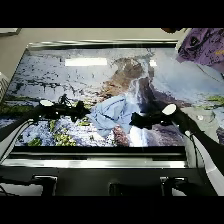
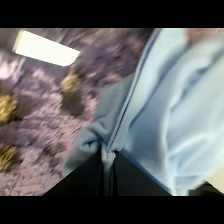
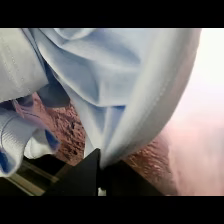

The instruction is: Fold the clothes and pants, and hang the long-sleeved shirts on hangers.

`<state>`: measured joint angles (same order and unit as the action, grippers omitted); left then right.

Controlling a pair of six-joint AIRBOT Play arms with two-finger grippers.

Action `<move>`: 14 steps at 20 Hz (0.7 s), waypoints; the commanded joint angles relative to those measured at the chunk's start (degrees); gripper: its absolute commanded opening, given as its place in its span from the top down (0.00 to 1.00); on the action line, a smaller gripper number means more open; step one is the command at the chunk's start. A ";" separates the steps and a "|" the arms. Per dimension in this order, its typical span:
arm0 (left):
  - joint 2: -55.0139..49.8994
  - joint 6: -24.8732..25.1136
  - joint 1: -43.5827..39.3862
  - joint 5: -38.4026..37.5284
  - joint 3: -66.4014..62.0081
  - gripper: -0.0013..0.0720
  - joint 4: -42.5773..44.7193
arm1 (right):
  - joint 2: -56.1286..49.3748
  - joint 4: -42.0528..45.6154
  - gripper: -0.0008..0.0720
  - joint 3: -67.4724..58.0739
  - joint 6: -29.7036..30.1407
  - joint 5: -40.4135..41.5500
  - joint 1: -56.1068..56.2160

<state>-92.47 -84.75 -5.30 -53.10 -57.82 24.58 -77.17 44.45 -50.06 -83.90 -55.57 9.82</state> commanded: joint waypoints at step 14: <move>36.35 -13.07 17.90 -11.19 -45.68 0.96 52.68 | 22.97 56.50 0.94 -58.49 -13.18 -11.56 -0.04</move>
<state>-63.77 -93.95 11.53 -63.26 -98.96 62.74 -60.60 94.98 -103.83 -96.53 -64.93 9.82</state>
